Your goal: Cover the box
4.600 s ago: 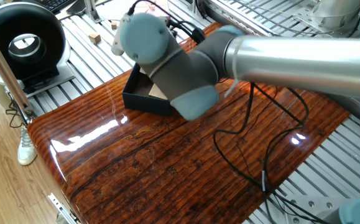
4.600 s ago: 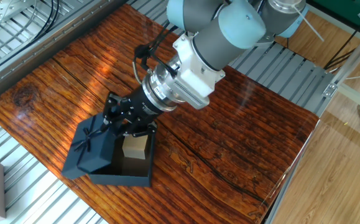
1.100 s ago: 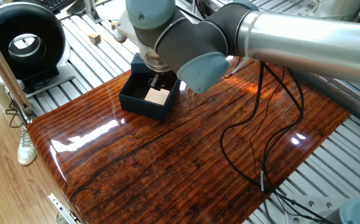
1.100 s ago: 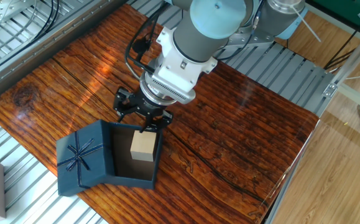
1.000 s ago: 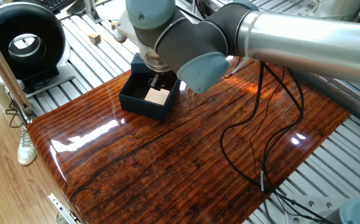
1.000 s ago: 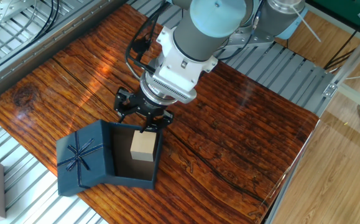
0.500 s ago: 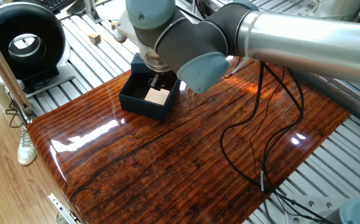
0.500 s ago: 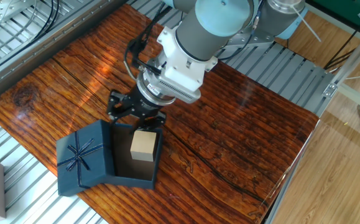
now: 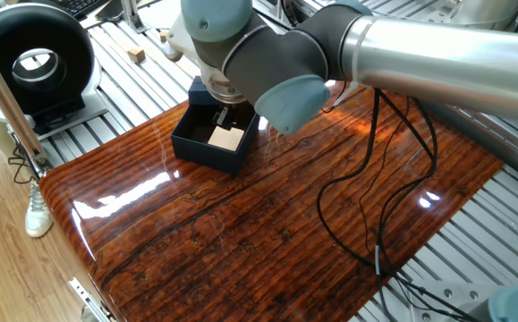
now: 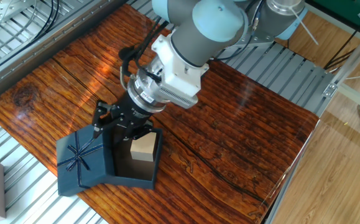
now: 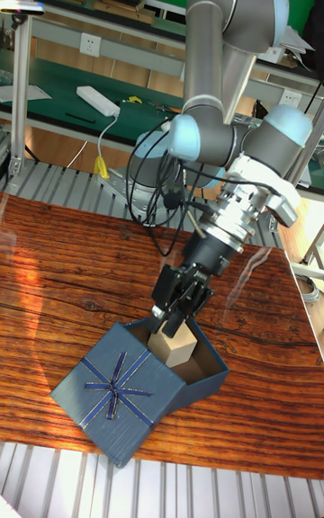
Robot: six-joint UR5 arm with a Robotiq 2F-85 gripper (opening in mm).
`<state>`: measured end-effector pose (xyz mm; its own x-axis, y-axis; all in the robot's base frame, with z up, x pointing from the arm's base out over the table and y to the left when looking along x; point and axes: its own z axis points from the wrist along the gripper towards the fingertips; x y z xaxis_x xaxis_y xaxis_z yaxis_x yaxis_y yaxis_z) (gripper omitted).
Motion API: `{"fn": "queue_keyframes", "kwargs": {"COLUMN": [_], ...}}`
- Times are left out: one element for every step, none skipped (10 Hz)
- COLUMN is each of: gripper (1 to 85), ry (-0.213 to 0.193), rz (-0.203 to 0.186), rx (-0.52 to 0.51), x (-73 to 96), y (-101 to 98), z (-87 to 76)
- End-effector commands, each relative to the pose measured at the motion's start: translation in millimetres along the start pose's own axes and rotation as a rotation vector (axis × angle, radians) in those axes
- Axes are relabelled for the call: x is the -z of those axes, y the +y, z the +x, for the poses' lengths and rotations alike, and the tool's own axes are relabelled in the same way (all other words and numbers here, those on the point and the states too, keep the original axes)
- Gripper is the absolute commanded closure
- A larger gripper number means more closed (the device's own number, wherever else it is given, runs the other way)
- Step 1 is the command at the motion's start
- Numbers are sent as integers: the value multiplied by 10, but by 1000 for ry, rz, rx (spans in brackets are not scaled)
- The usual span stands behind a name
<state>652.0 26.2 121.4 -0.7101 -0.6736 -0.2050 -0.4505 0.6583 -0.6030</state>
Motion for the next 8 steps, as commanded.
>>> {"fn": "queue_keyframes", "kwargs": {"gripper": [370,370,370,370,370,370,370,370], "ry": [-8,-11,-11,-3,6,16,25,25], "rz": [-35,-49,-58,-68,-82,-101,-113,-116], "rx": [-14,-22,-27,-42,-50,-57,-60,-61], "x": [-154,-208,-243,-256,-256,-260,-262,-277], "y": [42,69,94,140,193,255,305,336], "z": [78,119,157,200,234,271,305,319]}}
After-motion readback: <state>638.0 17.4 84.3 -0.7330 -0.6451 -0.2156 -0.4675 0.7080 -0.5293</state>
